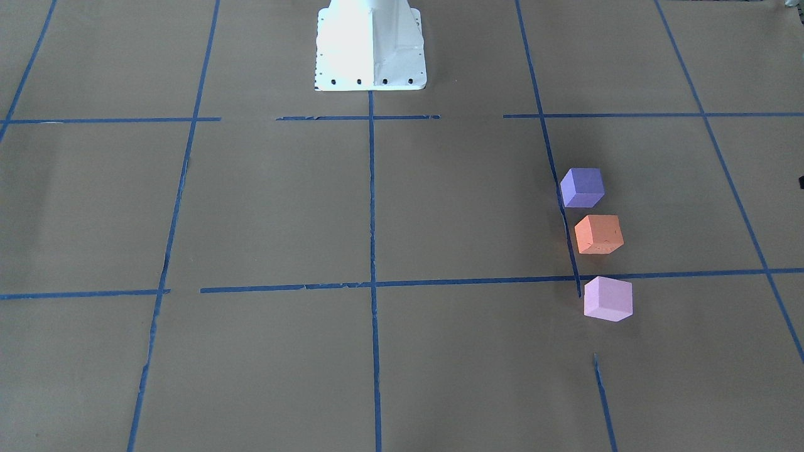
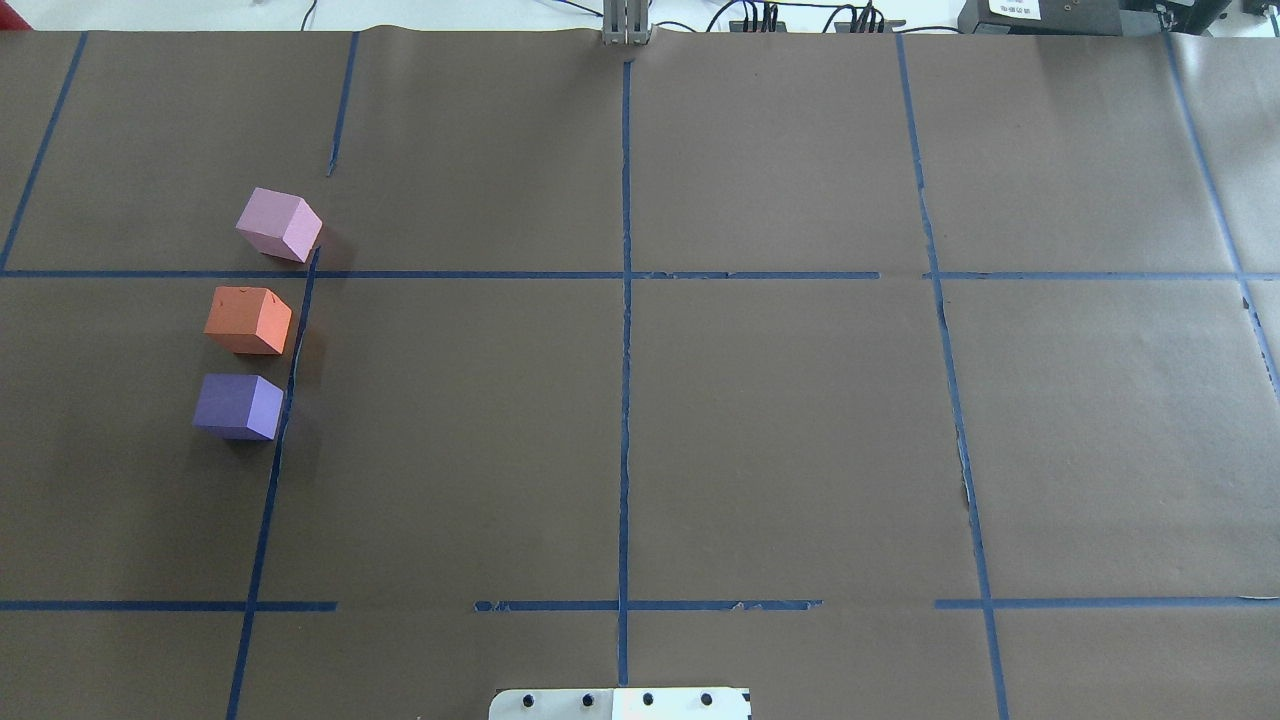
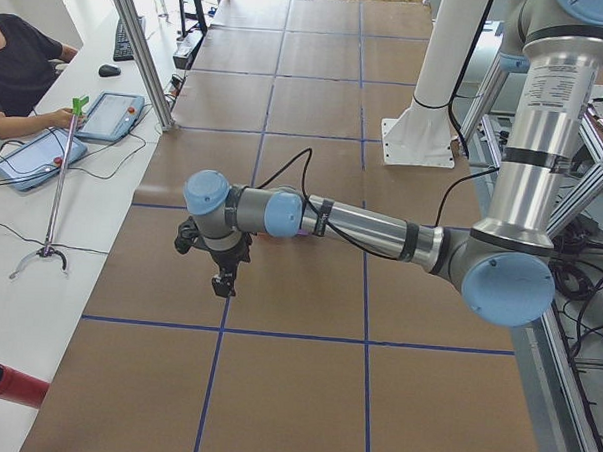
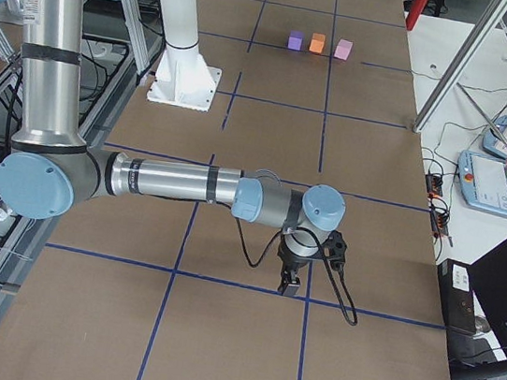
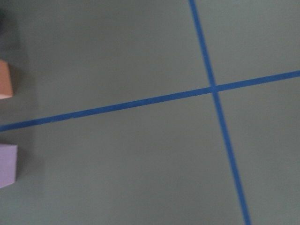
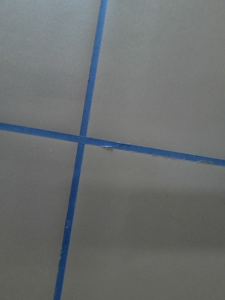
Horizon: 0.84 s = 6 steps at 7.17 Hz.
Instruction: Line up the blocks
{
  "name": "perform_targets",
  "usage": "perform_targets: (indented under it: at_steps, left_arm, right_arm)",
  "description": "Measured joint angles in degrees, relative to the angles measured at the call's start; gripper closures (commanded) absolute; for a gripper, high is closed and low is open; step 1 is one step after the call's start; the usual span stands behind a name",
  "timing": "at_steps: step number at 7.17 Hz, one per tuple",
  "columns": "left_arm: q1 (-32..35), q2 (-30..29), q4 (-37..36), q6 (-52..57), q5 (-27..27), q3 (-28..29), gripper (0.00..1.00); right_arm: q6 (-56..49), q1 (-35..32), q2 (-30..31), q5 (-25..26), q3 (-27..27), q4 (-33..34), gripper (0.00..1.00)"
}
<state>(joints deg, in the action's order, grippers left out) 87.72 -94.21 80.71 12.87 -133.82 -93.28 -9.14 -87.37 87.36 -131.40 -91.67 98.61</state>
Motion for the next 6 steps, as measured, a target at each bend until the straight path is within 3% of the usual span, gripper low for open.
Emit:
perform_targets:
  at_steps: [3, 6]
  left_arm:
    - [4.54, 7.41, 0.16, 5.98, 0.40, 0.01, 0.00]
    - [4.91, 8.48, 0.25, 5.26, -0.06, -0.26, 0.00]
  right_arm:
    - [0.00, 0.00, 0.00, 0.00, 0.00, -0.03, 0.00]
    - [0.03, 0.00, 0.00, 0.00, -0.02, 0.00, 0.00]
